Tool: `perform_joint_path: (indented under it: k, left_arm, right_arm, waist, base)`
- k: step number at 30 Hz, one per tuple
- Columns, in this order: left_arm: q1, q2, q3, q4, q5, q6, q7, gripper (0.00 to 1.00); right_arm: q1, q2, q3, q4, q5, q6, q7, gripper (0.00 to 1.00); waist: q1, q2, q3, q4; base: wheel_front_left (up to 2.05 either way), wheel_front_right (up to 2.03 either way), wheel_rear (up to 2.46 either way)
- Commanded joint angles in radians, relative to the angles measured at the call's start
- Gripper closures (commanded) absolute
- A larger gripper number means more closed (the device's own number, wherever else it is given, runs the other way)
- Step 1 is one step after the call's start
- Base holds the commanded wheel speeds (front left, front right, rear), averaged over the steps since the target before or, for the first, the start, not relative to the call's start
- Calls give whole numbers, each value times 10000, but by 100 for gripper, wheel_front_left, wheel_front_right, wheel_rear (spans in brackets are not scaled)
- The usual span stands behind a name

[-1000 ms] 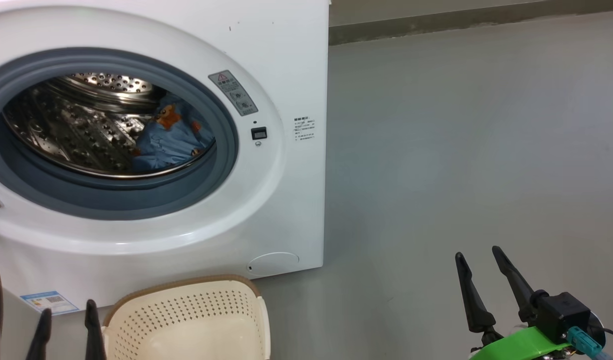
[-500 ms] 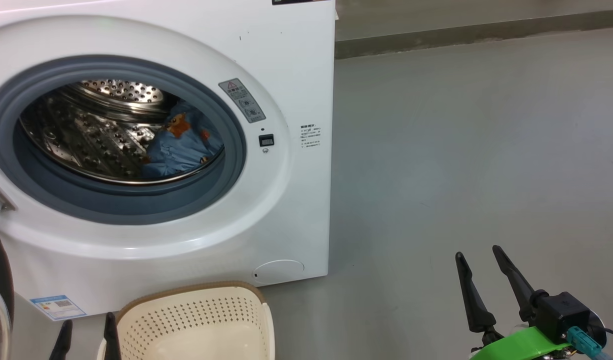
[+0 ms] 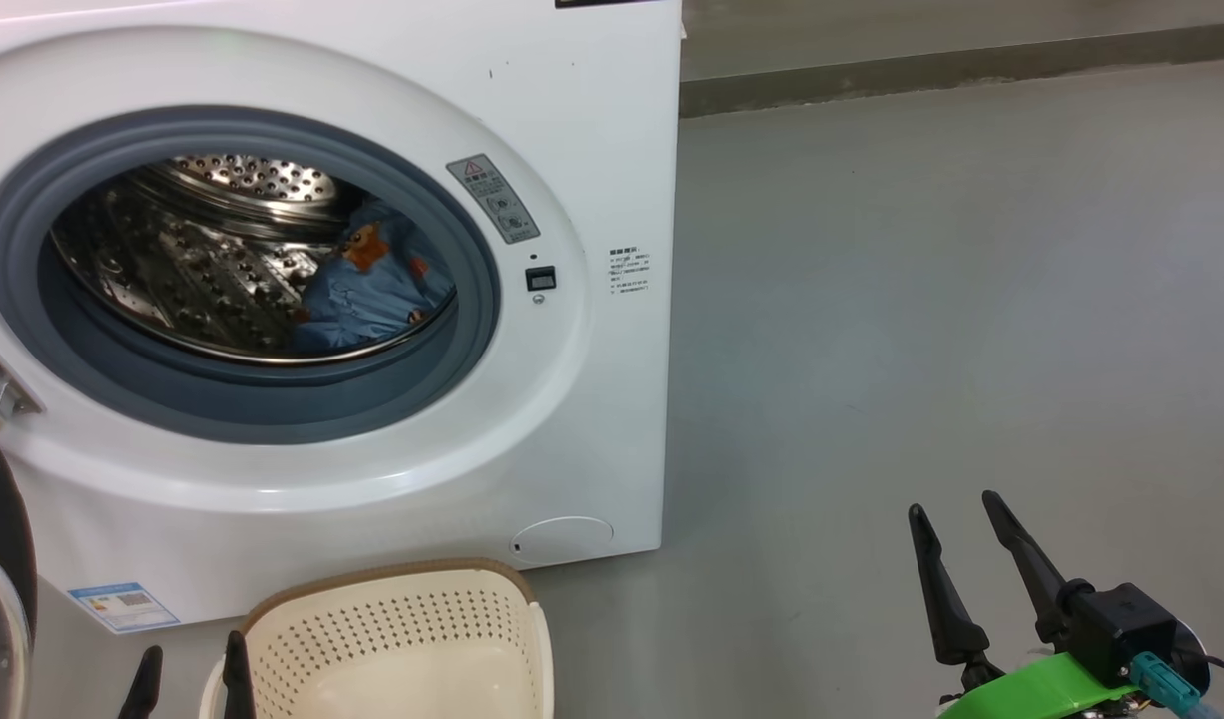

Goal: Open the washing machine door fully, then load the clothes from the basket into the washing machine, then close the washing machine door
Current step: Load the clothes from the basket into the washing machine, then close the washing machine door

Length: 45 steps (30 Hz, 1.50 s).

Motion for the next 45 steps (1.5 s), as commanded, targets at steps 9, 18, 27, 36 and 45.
perform_joint_path:
  k: [9,18,27,36,45]
  left_arm:
    - [-249,51,243,-63,-150,30,-36,0]
    - [-278,51,309,-85,-187,21,-36,0]
    - [-313,51,346,-134,-274,20,-36,0]
    - [-356,51,398,-164,-244,74,-36,0]
    - [-435,51,512,-488,-202,154,-36,0]
  right_arm:
    - [-75,-31,302,-173,23,16,-48,0]
    - [-113,-31,340,-124,109,16,-48,0]
    - [-128,-31,347,-100,120,16,-48,0]
    - [-128,-31,331,-79,124,16,-48,0]
    - [-135,-31,353,-90,129,16,-48,0]
  waist:
    - [0,0,7,33]
    - [0,0,13,-23]
    - [0,0,4,-32]
    - [0,0,-8,-1]
    - [0,0,32,4]
  base:
    - [0,0,0]
    - [0,0,0]
    - [0,0,0]
    - [0,0,0]
    - [-36,36,0]
